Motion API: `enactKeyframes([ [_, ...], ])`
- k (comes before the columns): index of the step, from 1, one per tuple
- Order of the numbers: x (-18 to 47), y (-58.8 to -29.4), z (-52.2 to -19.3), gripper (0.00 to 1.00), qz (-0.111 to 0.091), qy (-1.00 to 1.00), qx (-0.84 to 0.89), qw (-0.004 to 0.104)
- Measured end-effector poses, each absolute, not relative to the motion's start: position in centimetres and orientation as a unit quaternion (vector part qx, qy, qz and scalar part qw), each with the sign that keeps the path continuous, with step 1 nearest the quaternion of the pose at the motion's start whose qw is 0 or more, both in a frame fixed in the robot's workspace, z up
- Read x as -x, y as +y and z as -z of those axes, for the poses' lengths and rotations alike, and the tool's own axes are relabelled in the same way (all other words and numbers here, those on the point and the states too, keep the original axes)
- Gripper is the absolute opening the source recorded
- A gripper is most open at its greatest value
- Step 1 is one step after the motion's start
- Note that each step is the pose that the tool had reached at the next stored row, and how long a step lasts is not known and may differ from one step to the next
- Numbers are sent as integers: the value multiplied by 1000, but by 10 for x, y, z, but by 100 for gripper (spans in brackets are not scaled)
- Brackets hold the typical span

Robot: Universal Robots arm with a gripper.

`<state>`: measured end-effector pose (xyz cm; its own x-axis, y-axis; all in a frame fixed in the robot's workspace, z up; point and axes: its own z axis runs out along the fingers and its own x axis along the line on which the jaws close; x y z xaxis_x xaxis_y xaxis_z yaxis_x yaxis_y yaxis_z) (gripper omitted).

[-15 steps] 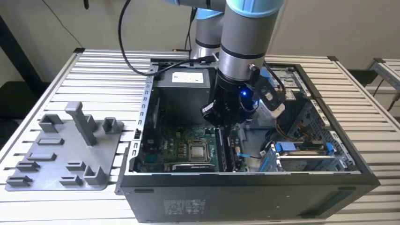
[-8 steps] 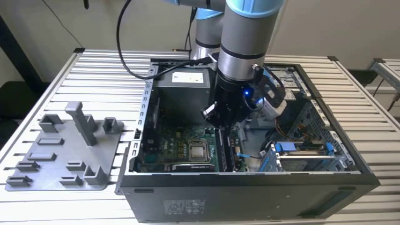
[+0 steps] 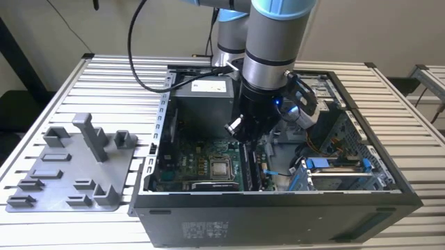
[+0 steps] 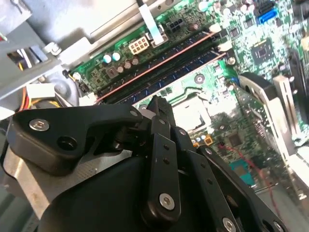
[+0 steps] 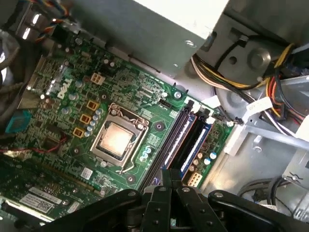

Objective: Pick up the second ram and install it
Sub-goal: 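Press down the second ram until it locks into place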

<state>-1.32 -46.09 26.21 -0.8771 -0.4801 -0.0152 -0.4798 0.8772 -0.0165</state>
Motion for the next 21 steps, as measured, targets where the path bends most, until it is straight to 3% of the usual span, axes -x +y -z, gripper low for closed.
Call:
enactKeyframes([
  [21,13,-461,-262,11,4,911,412,10],
])
